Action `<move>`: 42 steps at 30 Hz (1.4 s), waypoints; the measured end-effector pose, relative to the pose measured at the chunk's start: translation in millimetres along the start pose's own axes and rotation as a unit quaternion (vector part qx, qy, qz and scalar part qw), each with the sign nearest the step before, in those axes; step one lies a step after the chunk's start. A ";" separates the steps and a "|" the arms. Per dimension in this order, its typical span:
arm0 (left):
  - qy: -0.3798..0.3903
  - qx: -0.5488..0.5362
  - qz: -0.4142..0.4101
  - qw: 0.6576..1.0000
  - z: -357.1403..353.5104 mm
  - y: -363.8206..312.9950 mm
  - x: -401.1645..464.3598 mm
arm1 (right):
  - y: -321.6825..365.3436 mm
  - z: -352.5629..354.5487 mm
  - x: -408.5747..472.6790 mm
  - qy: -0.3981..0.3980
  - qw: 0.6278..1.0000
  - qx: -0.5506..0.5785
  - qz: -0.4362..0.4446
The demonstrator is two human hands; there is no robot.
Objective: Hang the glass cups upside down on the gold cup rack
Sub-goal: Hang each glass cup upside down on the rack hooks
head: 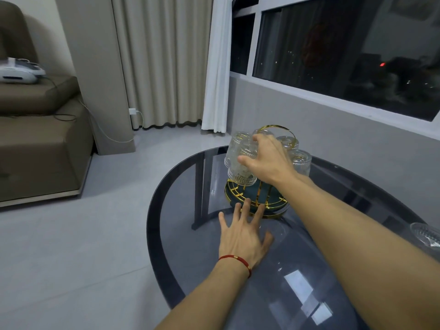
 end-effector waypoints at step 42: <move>0.063 -0.152 -0.107 0.981 2.4 -150.1 -50.9 | -281.6 85.4 -292.7 -0.222 0.880 0.127 -0.400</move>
Point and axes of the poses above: each hand's wrist, its own x-axis towards the middle knuckle, its own z-axis out of the back of the hand, y = z × x, the point moved 9 cm from there along x, towards the middle knuckle, and after that the axes turned 5 degrees about z, right-handed, at the moved point
